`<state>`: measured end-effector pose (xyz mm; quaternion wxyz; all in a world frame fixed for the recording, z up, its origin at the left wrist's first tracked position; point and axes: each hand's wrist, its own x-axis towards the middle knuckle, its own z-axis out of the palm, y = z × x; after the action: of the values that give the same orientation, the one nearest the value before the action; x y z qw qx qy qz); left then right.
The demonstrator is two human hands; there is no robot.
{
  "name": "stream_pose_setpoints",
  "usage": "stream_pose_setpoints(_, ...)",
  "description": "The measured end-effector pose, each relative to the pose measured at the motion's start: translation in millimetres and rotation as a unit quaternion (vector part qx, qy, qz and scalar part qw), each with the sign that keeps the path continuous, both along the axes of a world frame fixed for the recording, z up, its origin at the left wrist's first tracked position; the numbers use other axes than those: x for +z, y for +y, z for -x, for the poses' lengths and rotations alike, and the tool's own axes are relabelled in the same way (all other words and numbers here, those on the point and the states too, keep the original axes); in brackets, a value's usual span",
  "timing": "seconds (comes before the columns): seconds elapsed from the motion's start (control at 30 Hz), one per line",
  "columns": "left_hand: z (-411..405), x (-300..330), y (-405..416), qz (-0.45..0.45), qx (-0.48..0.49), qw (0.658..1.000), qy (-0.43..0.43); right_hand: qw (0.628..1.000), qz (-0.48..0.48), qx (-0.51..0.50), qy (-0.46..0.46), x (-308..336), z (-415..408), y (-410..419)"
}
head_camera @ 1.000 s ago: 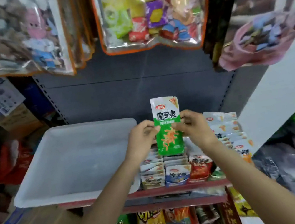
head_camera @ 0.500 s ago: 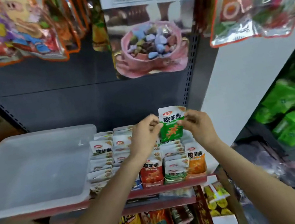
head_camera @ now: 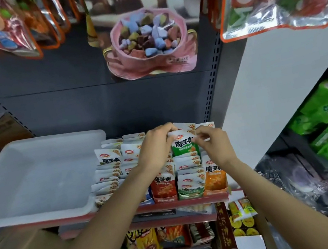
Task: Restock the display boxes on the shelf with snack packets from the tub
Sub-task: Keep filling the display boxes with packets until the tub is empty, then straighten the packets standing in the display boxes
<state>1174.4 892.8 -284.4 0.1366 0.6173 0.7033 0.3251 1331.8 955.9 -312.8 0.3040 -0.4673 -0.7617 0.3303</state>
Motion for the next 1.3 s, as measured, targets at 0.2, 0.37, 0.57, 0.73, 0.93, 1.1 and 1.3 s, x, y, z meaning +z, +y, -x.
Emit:
stream_pose_setpoints(0.2, -2.7, 4.4, 0.0, 0.006, -0.031, 0.996, 0.084, 0.998, -0.028, 0.026, -0.041, 0.2, -1.0, 0.5)
stream_pose_setpoints(0.37, -6.7, 0.7, 3.6, 0.054, -0.047, 0.988, 0.134, 0.995, -0.026, 0.029, -0.096, -11.0, -4.8, -2.7)
stream_pose_setpoints(0.57, -4.5, -16.9, 3.0, 0.108, -0.041, 0.982, 0.147, 0.987, 0.009, 0.011, -0.161, -19.2, 5.1, -3.6)
stream_pose_setpoints(0.73, -0.9, -14.1, 5.0, 0.127, -0.054, 0.976, 0.166, 0.989, 0.04, -0.007, -0.141, -13.5, 4.8, -7.9)
stream_pose_setpoints(0.93, -1.3, -15.0, -3.0, 0.049, -0.063, 0.987, 0.14, 0.991, 0.03, -0.042, -0.122, -3.6, -7.3, -19.9)
stream_pose_setpoints(1.1, -5.9, -15.4, -9.9, 0.01, -0.139, 0.979, 0.148, 0.987, 0.022, -0.086, -0.137, -6.4, -34.2, -21.6)
stream_pose_setpoints(1.3, -29.2, -11.6, 2.5, 0.077, -0.201, 0.959, 0.183, 0.976, 0.056, -0.024, -0.207, -6.8, -63.6, -1.9)
